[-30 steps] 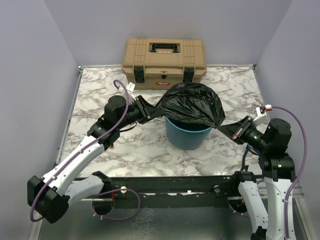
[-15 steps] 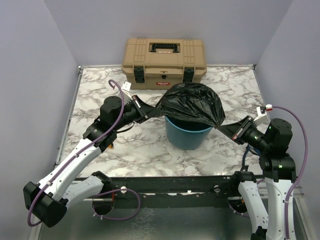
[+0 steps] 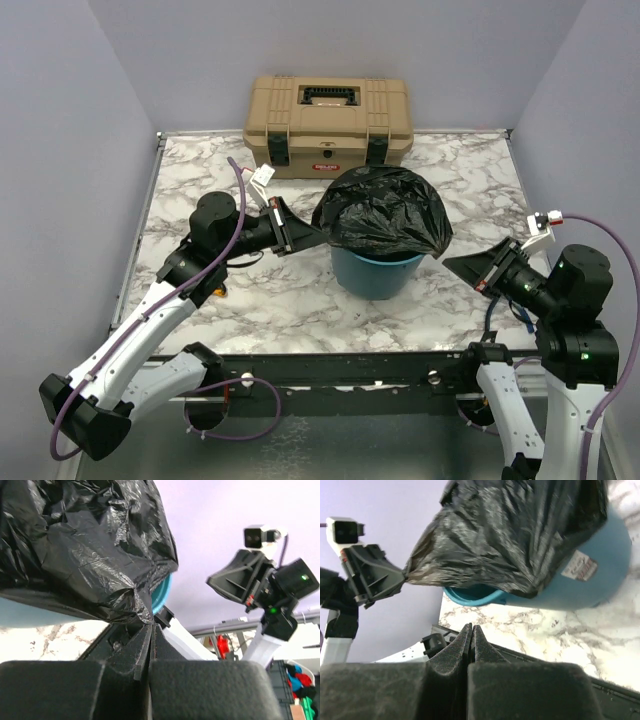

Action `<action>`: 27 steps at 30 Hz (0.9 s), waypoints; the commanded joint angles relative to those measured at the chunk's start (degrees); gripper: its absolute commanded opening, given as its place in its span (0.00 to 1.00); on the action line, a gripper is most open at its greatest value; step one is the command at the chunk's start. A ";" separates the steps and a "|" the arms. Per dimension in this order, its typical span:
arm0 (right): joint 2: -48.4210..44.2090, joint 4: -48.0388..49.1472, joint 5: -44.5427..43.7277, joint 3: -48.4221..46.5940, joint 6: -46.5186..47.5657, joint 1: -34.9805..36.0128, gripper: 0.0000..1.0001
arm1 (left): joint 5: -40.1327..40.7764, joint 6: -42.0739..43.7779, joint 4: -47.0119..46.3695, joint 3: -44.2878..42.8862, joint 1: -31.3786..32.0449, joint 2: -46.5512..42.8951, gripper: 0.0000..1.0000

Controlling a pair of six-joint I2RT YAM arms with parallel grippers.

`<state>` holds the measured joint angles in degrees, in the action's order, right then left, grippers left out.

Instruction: Put the trash bags into the trash bin

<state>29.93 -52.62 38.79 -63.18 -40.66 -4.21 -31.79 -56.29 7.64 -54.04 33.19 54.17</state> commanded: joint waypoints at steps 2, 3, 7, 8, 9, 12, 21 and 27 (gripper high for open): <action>-2.45 -6.75 -3.96 7.34 -2.06 -0.27 0.14 | -5.92 -0.29 1.84 2.46 0.34 -4.15 0.00; -3.12 -4.37 -3.39 9.80 -3.99 -0.27 0.19 | -5.76 -0.31 2.01 2.53 0.34 -4.42 0.00; -6.81 9.23 -3.41 17.84 -13.52 -0.25 0.62 | -6.25 0.32 2.88 2.15 0.38 -4.47 0.00; -7.23 12.34 -2.89 18.69 -15.37 -0.26 0.65 | -6.25 0.55 3.08 2.06 0.38 -4.37 0.00; -7.29 14.64 -3.02 18.88 -16.76 -0.23 0.66 | -6.22 0.64 3.16 1.93 0.32 -4.25 0.00; -7.23 15.75 -3.00 17.98 -17.01 -0.27 0.66 | -6.00 0.97 3.42 1.91 0.38 -3.95 0.00; -8.90 14.87 -4.85 18.89 -20.35 -0.24 0.67 | -6.66 2.01 4.28 2.37 0.36 -3.12 0.00; -7.88 26.19 -5.17 23.80 -26.90 -0.27 0.59 | -7.77 2.57 4.90 2.60 0.38 -3.19 0.00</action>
<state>21.37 -34.26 35.20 -41.23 -62.83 -4.21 -37.12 -55.22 11.73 -51.94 33.26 51.18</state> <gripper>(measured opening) 0.616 0.003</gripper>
